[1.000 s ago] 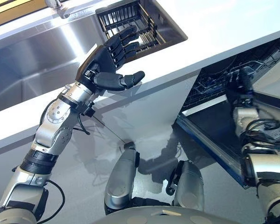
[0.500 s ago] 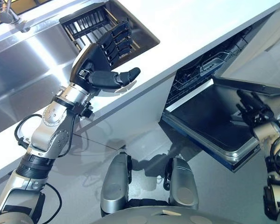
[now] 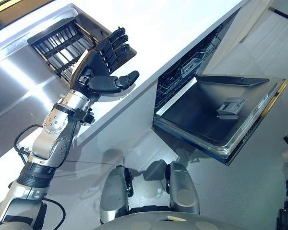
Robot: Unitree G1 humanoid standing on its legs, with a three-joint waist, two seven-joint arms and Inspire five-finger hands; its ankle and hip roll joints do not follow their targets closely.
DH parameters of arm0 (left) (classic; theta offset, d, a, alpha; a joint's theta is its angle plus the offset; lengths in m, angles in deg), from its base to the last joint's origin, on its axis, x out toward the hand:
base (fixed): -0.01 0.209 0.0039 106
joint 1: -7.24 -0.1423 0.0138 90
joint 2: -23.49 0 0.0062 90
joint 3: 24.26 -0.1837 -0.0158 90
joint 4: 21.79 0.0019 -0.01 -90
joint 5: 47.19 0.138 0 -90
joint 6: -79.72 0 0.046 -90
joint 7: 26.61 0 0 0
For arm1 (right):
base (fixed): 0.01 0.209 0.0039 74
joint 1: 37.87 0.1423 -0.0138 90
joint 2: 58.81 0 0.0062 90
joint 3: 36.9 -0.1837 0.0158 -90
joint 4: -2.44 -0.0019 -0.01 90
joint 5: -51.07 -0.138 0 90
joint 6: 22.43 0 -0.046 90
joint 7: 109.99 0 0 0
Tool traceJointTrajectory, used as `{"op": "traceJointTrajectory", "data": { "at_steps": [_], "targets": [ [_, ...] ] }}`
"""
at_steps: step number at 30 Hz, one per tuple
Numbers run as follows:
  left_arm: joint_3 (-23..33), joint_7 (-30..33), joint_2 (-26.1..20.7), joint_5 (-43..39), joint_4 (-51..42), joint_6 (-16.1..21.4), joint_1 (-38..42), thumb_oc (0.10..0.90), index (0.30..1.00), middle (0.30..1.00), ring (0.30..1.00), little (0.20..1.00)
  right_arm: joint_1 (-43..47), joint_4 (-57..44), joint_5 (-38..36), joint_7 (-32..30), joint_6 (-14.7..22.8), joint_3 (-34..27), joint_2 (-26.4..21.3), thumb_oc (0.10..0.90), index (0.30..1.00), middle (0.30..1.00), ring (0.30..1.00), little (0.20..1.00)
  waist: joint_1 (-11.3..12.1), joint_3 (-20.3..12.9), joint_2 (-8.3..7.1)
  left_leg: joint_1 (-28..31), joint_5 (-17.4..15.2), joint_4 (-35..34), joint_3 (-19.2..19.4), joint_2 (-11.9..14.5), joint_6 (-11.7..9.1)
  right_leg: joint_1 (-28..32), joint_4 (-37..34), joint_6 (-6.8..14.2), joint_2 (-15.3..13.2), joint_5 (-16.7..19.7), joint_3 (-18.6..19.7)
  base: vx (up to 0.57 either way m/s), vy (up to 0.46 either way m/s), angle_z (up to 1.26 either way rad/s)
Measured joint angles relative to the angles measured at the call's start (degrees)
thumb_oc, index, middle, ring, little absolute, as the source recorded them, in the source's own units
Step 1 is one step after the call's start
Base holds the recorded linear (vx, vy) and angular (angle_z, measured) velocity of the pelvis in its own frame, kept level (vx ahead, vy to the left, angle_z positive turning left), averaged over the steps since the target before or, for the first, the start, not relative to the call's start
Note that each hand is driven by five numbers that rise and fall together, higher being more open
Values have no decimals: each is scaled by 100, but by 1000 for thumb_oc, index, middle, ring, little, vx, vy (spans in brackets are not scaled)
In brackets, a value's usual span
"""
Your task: Pick up plates and place into dishwasher.
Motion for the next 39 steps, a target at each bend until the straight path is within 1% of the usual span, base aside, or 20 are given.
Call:
{"op": "traceJointTrajectory", "data": {
  "at_steps": [3,4,6,8,9,11,14,17,19,20,22,24,27,29,30,31,34,35,37,39],
  "targets": [
    [-13,4,-4,-2,4,3,-46,800,900,900,900,900,-200,637,-70,46,331,-242,-34,800,900,900,900,900,-54,-36,3,2,-7,-21,33,2,7,-6,-35,1,-3,0,15,-32,32,-5],
    [-13,5,-5,-3,4,4,-50,800,900,900,900,900,-237,832,-321,224,418,-291,-34,800,900,900,900,900,-79,-36,4,4,-7,-26,36,2,7,-7,-35,1,-5,0,17,-34,8,-3],
    [-12,2,-7,-3,3,5,-50,800,900,900,900,900,-359,1149,-1050,845,491,-281,-17,800,900,900,900,900,-128,-37,6,1,-8,-40,55,2,8,-38,-32,-8,-5,5,30,-34,-4,-6],
    [7,5,-24,-7,4,13,-50,800,900,900,900,900,-439,1231,-1642,1550,512,-158,105,800,900,900,900,900,-164,-39,9,-7,-7,-55,109,6,7,-105,5,-15,-3,10,78,-30,-34,-11],
    [5,5,-22,-7,6,13,-50,800,900,900,900,900,-464,1290,-1861,1940,494,15,186,800,900,900,900,900,-206,-39,10,-3,-5,-52,110,8,3,-106,26,-15,-4,11,80,-22,-49,-6],
    [0,-41,-15,-7,6,11,-50,800,900,900,900,900,-465,1383,-2062,2520,464,326,385,800,900,900,900,900,-233,-43,21,-3,-1,-59,108,14,-6,-119,34,-20,4,10,77,-22,-55,-1],
    [-7,-79,29,-8,6,-18,-34,800,900,900,900,900,-338,1817,-2338,3339,361,669,692,800,900,900,900,900,-191,-59,58,-16,9,-52,98,18,-24,-130,57,-25,-7,9,43,-12,-66,1],
    [-60,-152,99,-8,7,-65,-9,800,900,900,900,900,-259,2202,-2621,3894,188,916,903,800,900,900,900,900,-106,-73,98,-14,11,-42,73,14,-27,-109,73,-35,-34,3,-20,22,-58,3],
    [-146,-257,174,-9,6,-155,65,800,900,900,900,900,-84,2803,-2646,4317,50,1133,1007,800,900,900,900,900,11,-89,142,-18,17,-34,14,-15,-34,-87,89,-43,-65,-5,-71,26,-48,10],
    [-179,-283,175,-9,6,-172,68,800,900,900,900,900,-22,3042,-2740,4515,49,1160,1046,800,900,900,900,900,48,-91,147,-17,18,-34,-35,-54,-33,-79,112,-55,-114,-13,-139,22,-45,8],
    [-204,-306,176,-17,7,-232,79,800,900,900,900,900,8,3264,-2803,4700,42,1171,1011,800,900,900,900,900,85,-91,148,-20,18,-4,-62,-64,-33,-70,135,-61,-135,-16,-183,3,-34,3],
    [-232,-308,176,-29,6,-294,120,800,900,900,900,900,88,3374,-2804,4840,-27,1224,954,800,900,900,900,900,85,-95,183,-85,17,64,-130,-70,-31,-77,176,-73,-142,-25,-228,3,-19,11],
    [-315,-334,188,-41,7,-312,145,800,900,900,900,900,100,3416,-2805,5154,-211,1303,847,800,900,900,900,900,89,-93,187,-117,44,71,-265,-167,-15,-89,239,-105,-203,-43,-286,14,-5,12],
    [-358,-342,192,-41,6,-324,143,800,900,900,900,900,121,3394,-2825,5324,-330,1461,787,800,900,900,900,900,102,-90,196,-133,52,70,-294,-171,-14,-73,256,-113,-199,-50,-301,9,0,2],
    [-355,-340,223,-41,10,-325,136,800,900,900,900,900,103,3247,-2956,5394,-408,1588,748,800,900,900,900,900,113,-89,197,-143,53,82,-330,-185,-15,-90,269,-135,-204,-57,-315,36,14,-7],
    [-356,-345,240,-41,20,-324,126,800,900,900,900,900,71,2933,-3024,5592,-540,1793,723,800,900,900,900,900,118,-89,197,-138,64,81,-371,-188,-32,-90,273,-154,-203,-43,-349,22,18,-10],
    [-296,-425,325,-38,46,-224,29,800,900,900,900,900,-259,2259,-3213,5556,-568,2247,586,800,900,900,900,900,117,-86,195,-143,88,82,-423,-191,-69,-119,324,-198,-204,-49,-387,10,8,-4],
    [-186,-492,382,-30,46,-205,-22,800,900,900,900,900,-482,1855,-3308,5563,-579,2366,516,800,900,900,900,900,111,-86,195,-160,96,82,-441,-190,-82,-149,345,-213,-202,-59,-397,0,0,0],
    [-65,-543,389,-27,46,-125,-78,800,900,900,900,900,-669,1411,-3491,5582,-704,2396,445,800,900,900,900,900,95,-85,193,-205,119,82,-510,-187,-116,-192,356,-226,-198,-65,-464,14,-19,-5],
    [44,-635,420,-25,105,-117,-85,800,900,900,900,900,-737,1281,-3724,5766,-858,2390,375,800,900,900,900,900,93,-81,186,-211,142,72,-565,-160,-159,-193,366,-258,-182,-67,-538,11,-21,-4]
  ]
}}
